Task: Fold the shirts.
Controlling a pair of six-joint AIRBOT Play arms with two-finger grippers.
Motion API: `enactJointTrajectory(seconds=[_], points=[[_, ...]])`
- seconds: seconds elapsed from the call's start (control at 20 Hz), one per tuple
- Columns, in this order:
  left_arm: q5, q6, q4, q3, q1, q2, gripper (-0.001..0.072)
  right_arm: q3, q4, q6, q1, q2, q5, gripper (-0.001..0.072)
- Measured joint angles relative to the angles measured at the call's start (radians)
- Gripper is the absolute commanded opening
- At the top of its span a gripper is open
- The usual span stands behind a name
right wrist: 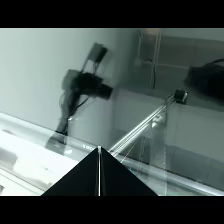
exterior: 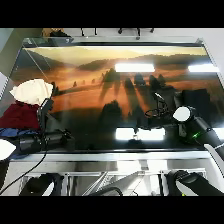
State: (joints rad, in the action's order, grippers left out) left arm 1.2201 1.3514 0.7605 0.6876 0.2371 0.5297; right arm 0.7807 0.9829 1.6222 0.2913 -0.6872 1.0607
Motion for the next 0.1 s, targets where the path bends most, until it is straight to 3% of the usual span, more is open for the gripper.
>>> enactJointTrajectory(seconds=[0.1], points=[[-0.006,0.002,0.003,-0.015,0.002,-0.021,0.0016,-0.004,0.000,0.000,0.005,0.000,-0.005,0.0023]])
